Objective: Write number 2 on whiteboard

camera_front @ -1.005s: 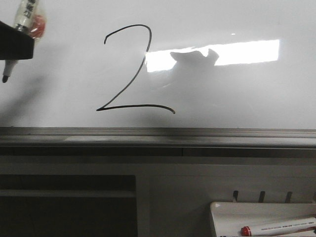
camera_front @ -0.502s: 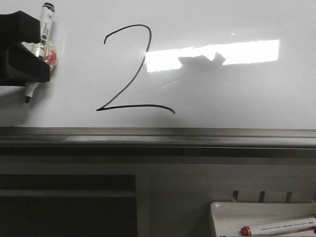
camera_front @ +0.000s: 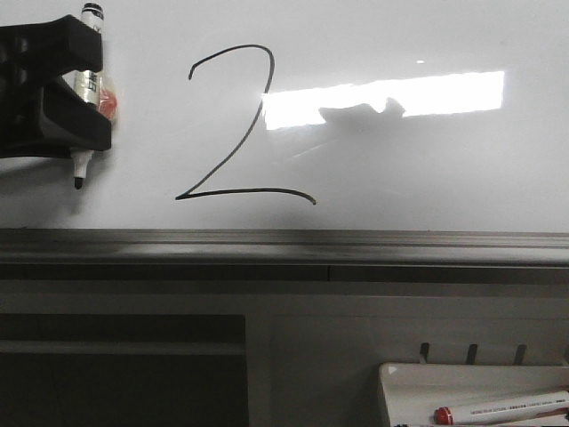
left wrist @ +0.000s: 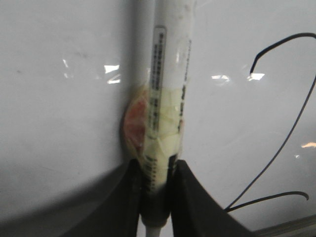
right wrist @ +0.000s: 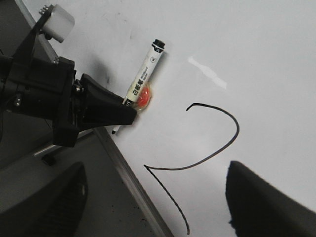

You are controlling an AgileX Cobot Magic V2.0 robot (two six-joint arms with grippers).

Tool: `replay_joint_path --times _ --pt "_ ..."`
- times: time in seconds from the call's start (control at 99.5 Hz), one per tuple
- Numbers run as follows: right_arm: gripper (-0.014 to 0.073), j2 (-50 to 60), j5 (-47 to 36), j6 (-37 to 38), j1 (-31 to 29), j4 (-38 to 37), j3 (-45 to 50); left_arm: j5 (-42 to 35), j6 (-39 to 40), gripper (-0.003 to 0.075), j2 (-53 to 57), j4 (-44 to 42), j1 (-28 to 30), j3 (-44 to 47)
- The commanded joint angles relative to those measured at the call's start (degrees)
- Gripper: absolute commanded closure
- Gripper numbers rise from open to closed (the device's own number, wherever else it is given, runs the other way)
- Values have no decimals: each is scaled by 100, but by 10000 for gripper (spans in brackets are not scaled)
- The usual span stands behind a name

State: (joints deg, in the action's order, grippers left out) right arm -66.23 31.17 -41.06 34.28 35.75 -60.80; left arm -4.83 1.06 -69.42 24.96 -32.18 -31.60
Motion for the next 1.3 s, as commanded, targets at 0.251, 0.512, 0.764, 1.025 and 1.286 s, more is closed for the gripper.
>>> replay_joint_path --times 0.251,0.512,0.764,1.025,1.286 --pt "82 133 -211 6 -25 197 -181 -231 69 367 17 114 9 -157" --pt "82 144 -188 6 -25 197 -181 -144 69 323 249 75 9 -157" --pt "181 233 251 134 -49 197 -169 610 59 397 1283 -46 9 -157" --pt "653 1123 -288 148 -49 -108 488 483 -265 741 3120 -1011 9 -29" --pt "653 3002 -1771 139 -49 27 2277 444 -265 741 4912 -2112 9 672"
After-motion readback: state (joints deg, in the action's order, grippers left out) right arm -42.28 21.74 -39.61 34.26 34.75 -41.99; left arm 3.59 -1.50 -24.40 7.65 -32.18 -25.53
